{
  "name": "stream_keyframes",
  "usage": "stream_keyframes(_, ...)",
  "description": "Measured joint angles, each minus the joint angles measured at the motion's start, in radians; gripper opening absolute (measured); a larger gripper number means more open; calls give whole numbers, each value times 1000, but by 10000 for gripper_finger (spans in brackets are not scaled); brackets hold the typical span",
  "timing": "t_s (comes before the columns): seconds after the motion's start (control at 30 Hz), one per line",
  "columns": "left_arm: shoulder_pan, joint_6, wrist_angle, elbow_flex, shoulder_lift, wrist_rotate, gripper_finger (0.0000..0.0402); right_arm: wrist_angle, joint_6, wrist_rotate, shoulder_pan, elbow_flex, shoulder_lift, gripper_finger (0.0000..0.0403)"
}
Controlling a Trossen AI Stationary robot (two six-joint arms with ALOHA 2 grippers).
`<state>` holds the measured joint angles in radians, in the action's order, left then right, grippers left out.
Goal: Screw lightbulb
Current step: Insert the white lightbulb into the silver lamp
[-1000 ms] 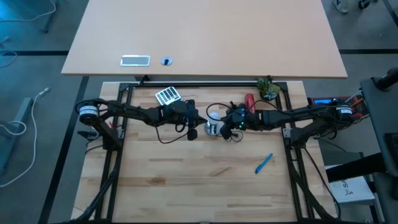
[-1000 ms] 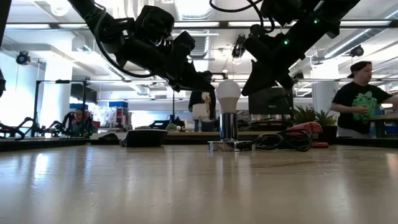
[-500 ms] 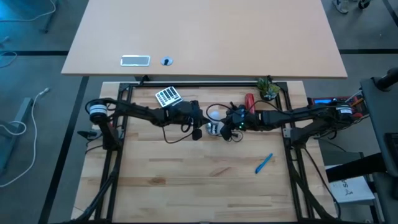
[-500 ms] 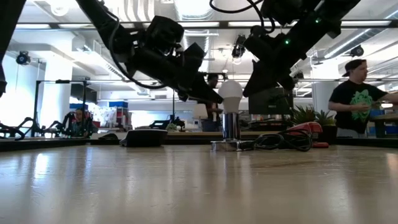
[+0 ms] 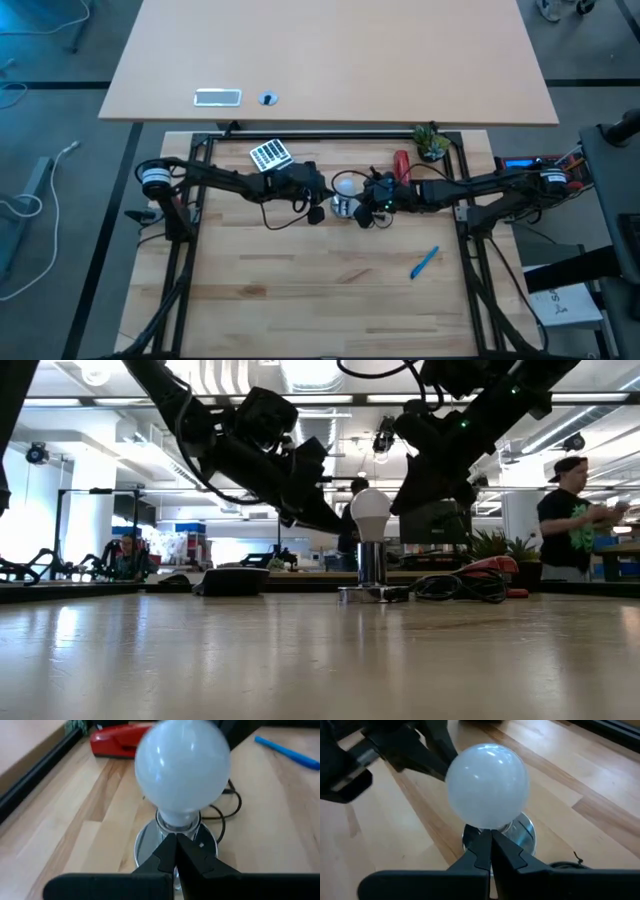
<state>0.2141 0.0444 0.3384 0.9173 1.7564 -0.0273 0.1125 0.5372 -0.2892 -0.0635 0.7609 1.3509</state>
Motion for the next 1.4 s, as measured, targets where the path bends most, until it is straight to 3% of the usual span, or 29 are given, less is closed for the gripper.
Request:
stream_keyframes(0.47, -3, 48, 19, 0, -54, -113, 0, 33, -29, -107, -7, 0, -1, 0)
stream_keyframes(1.4, -1, 40, 29, -1, -47, 44, 0, -29, -23, -14, 21, 0, -1, 0)
